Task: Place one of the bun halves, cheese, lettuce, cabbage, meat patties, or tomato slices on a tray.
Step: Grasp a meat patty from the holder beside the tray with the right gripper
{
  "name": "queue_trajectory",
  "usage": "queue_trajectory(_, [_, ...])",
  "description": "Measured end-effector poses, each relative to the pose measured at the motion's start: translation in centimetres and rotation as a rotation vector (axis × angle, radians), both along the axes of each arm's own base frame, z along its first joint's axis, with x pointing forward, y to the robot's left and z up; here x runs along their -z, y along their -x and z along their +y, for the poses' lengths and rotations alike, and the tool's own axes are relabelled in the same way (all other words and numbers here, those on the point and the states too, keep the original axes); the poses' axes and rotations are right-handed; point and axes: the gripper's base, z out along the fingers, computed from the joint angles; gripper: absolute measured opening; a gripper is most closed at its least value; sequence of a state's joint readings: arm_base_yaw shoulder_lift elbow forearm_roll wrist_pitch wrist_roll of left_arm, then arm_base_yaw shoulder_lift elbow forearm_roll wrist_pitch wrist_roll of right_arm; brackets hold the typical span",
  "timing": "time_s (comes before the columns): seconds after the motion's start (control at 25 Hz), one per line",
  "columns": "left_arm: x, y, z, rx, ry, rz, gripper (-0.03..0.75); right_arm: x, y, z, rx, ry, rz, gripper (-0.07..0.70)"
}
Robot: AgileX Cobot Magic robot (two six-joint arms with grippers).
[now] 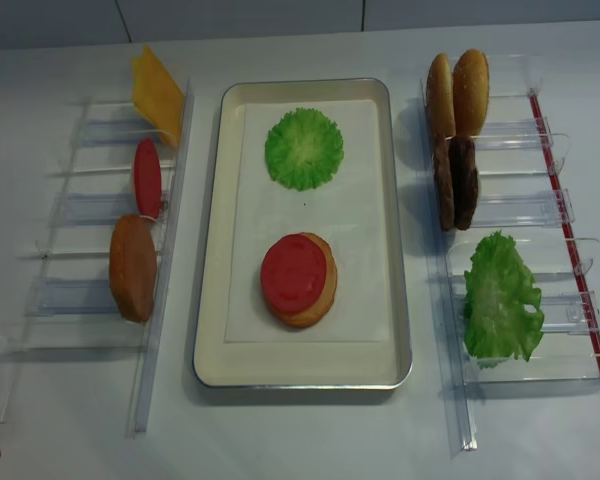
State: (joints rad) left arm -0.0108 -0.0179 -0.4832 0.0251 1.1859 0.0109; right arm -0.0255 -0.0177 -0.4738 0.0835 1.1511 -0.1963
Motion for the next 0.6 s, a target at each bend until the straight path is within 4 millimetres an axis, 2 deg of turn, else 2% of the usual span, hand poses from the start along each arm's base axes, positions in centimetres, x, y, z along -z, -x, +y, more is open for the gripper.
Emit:
queue_trajectory(0.4, [0.0, 0.0, 0.0, 0.000, 0.000, 0.000, 0.205, 0.0, 0.0, 0.0, 0.003, -0.005, 0.003, 0.238])
queue_trajectory(0.52, [0.0, 0.0, 0.0, 0.000, 0.000, 0.000, 0.205, -0.3, -0.6, 0.0, 0.008, -0.012, 0.040, 0.271])
queue_trajectory(0.6, [0.0, 0.0, 0.0, 0.000, 0.000, 0.000, 0.205, -1.0, -1.0, 0.0, 0.012, -0.014, 0.049, 0.329])
